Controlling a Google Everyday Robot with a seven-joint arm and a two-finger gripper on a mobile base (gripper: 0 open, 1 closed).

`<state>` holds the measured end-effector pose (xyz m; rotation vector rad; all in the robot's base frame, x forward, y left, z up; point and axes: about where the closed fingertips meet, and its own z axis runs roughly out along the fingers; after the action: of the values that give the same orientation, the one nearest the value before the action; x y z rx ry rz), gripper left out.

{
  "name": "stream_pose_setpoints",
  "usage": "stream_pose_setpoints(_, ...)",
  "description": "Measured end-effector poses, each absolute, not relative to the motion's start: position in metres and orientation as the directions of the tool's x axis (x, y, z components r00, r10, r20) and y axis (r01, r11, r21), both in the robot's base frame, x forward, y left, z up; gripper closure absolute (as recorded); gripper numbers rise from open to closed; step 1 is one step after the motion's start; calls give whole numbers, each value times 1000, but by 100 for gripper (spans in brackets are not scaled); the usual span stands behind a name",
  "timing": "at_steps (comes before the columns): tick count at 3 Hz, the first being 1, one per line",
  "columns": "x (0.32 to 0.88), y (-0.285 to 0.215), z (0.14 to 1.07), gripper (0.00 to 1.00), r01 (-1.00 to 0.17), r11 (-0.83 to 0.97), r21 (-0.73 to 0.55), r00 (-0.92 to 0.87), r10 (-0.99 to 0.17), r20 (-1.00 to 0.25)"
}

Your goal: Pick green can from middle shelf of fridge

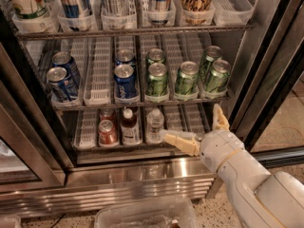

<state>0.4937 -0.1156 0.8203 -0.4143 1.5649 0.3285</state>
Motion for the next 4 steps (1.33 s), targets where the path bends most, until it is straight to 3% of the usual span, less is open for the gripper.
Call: stream_pose_setpoints(4,543,-122,825,0,-401,910,-107,73,-84,-994)
